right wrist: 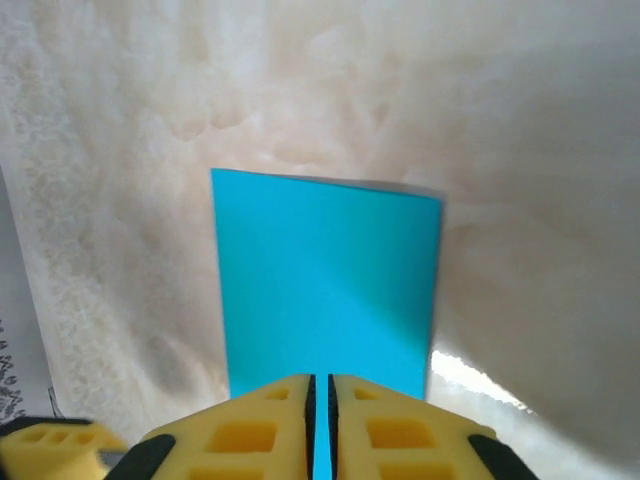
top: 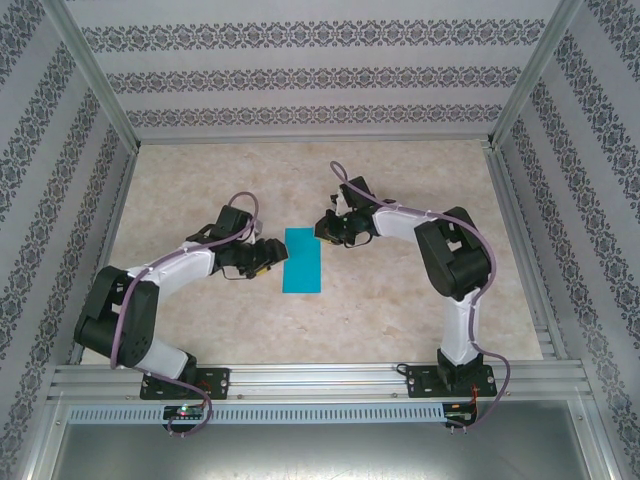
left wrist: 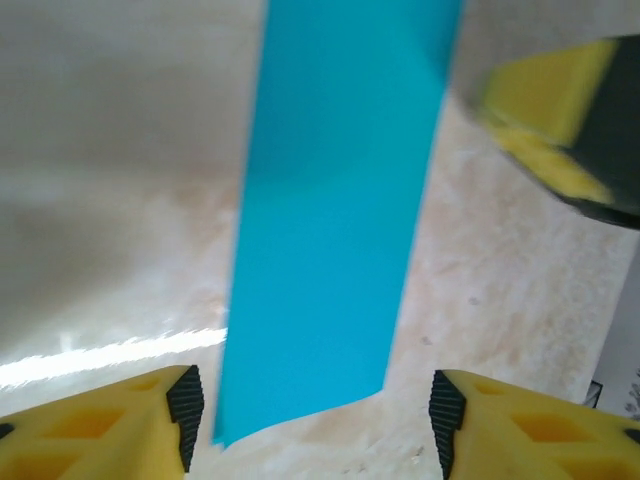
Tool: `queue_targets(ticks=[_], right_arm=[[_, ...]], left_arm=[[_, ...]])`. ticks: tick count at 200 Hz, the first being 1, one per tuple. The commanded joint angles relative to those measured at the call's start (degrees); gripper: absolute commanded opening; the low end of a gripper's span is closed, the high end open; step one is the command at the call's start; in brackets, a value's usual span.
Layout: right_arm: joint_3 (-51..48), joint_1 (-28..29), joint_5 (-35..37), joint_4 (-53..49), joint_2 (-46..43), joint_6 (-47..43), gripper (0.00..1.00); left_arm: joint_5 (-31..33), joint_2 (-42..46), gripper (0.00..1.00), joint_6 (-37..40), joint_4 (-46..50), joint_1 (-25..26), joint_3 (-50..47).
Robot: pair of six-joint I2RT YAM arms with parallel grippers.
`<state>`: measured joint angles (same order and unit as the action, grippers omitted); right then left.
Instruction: Fold a paper plane with a square sheet of paper (pick it up from the middle)
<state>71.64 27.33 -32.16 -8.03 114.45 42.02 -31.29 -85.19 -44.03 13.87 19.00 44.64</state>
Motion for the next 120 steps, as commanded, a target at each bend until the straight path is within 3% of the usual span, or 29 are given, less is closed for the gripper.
queue_targets(ticks=[1, 68, 120], right_arm=[[0.82, 2.16, 3.3, -4.74, -4.66, -1.16, 0.19], [-5.62, 7.16, 6.63, -4.22, -7.92, 5.62, 0.29], [-9.4, 10.33, 7.9, -2.66, -8.64, 8.63, 0.21]], left_arm=[[0.59, 2.07, 0.71, 0.24, 6.04, -0.35, -1.22], [-4.39, 2.89, 0.71, -2.68, 9.28, -0.08, -2.42], [-8.13, -0.14, 0.56, -3.69, 7.46, 1.47, -1.7]])
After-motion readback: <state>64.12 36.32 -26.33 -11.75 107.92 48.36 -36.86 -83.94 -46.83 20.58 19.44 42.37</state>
